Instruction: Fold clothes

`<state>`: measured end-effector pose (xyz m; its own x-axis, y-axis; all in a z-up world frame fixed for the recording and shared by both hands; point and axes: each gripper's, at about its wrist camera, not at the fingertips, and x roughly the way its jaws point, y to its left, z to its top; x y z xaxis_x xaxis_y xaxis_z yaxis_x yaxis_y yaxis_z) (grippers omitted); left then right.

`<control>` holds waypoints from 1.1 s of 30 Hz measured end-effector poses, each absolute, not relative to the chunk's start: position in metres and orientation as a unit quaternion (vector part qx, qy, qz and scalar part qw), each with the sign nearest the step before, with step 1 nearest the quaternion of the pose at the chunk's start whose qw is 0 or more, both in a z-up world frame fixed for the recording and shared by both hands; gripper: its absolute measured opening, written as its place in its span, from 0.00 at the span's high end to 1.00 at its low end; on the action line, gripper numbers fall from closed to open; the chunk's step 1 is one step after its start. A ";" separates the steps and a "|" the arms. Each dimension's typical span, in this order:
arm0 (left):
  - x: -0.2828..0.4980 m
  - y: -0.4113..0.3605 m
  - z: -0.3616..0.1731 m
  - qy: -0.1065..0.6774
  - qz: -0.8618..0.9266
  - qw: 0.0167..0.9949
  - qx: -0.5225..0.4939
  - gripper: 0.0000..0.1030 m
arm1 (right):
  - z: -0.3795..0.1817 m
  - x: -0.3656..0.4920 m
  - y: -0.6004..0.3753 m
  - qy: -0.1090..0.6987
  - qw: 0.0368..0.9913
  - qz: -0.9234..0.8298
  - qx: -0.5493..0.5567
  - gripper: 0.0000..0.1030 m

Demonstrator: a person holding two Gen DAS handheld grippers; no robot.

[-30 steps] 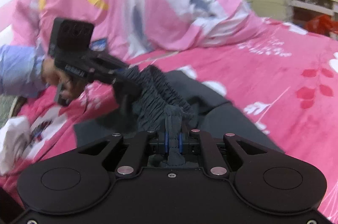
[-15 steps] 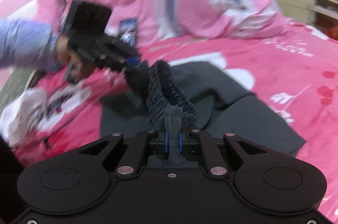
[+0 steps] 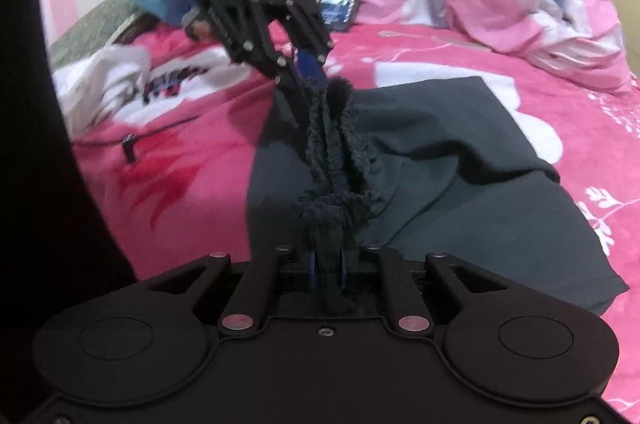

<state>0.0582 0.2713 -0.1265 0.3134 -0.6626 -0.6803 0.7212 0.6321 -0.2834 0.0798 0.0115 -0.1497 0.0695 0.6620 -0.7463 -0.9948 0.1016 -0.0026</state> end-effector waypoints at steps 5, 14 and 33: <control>0.047 0.274 -0.134 0.448 -0.408 0.794 0.046 0.68 | -0.156 0.071 0.014 0.320 0.653 0.618 -0.298 0.83; 0.024 0.285 -0.090 0.416 -0.364 0.834 -0.015 0.55 | -0.158 0.056 0.011 0.322 0.627 0.631 -0.323 0.61; 0.083 0.231 -0.151 0.383 -0.243 0.885 0.098 0.49 | -0.109 0.138 -0.042 0.392 0.703 0.586 -0.092 0.42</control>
<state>0.0826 0.2307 -0.1511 0.5876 -0.3557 -0.7268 0.5066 0.8621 -0.0123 0.1375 -0.0420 -0.1085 0.0055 0.7522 -0.6589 -0.8958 0.2965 0.3311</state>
